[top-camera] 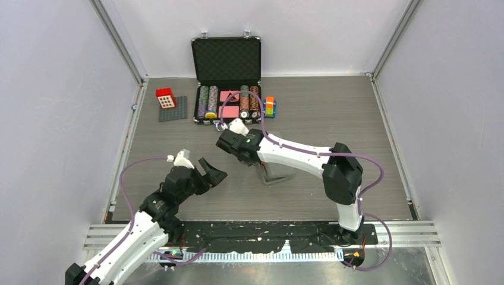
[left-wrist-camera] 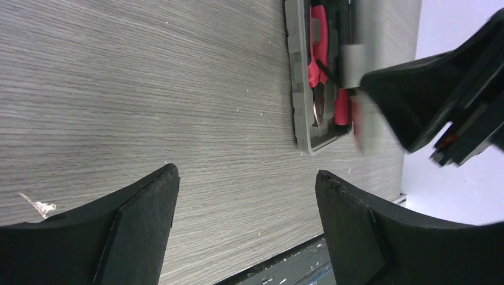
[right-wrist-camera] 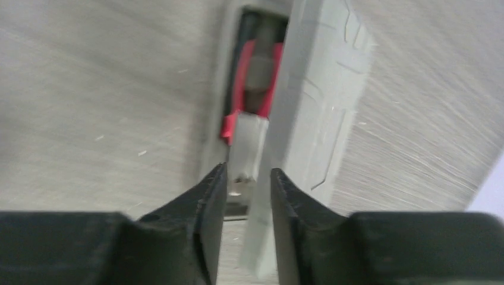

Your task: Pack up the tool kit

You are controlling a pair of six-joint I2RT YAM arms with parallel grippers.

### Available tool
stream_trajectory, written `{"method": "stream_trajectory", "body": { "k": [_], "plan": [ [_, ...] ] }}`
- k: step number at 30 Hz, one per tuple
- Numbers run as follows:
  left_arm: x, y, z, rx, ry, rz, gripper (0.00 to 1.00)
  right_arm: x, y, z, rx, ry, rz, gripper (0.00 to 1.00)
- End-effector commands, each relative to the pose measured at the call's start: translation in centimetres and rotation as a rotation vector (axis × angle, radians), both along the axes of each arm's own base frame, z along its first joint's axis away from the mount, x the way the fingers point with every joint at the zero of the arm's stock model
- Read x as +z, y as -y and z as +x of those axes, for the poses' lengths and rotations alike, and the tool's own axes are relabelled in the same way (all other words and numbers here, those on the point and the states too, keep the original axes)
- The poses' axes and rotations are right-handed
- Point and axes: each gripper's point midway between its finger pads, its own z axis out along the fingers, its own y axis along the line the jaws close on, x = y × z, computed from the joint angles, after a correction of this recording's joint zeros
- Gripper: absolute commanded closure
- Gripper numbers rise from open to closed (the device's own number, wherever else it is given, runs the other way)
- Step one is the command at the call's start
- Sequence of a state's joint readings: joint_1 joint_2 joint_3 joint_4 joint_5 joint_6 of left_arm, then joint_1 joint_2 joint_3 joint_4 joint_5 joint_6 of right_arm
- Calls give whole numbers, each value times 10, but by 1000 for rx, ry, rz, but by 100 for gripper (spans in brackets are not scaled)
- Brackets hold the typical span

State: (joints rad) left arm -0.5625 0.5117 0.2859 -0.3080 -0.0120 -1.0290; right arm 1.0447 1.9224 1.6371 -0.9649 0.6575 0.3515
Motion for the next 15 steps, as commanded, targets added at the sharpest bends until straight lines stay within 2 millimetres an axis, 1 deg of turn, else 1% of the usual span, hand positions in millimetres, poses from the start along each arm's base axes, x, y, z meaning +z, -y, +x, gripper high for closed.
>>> {"method": "stream_trajectory", "body": {
  "k": [1, 2, 3, 4, 5, 6, 7, 8, 9, 10, 11, 12, 13, 14, 15],
  "plan": [
    [-2, -5, -2, 28, 11, -16, 16, 0, -48, -20, 52, -93, 242, 57],
    [-2, -5, -3, 31, 11, -22, 16, 1, -62, -24, 84, -121, 307, 52],
    [-2, -5, -4, 31, 13, -28, 16, 5, -65, -28, 99, -131, 337, 49],
    [-2, -5, -4, 31, 13, -34, 16, 5, -72, -33, 125, -154, 376, 43],
    [-2, -5, -5, 31, 14, -38, 16, 13, -74, -35, 143, -150, 404, 40],
    [-2, -4, -5, 31, 13, -41, 16, 15, -75, -36, 151, -150, 419, 35],
    [-2, -4, -5, 31, 14, -47, 16, 23, -73, -35, 159, -132, 429, 32],
    [-1, -3, -4, 30, 14, -50, 16, 22, -66, -31, 147, -112, 411, 27],
    [0, -2, -3, 28, 15, -51, 16, 26, -60, -28, 143, -89, 404, 25],
    [0, -1, -3, 25, 13, -52, 16, 25, -48, -21, 114, -59, 378, 20],
    [1, 1, -2, 22, 12, -54, 16, 24, -37, -11, 80, -37, 355, 19],
    [1, 2, -1, 17, 3, -52, 16, 19, -29, -9, 64, -35, 335, 18],
    [3, 4, 0, 13, 1, -52, 16, 17, -20, -1, 40, -21, 314, 15],
    [4, 4, 2, 13, 1, -50, 16, 11, -14, 2, 30, -23, 293, 14],
    [4, 5, 2, 11, -2, -48, 16, 9, -9, 7, 20, -16, 275, 11]
  ]
}}
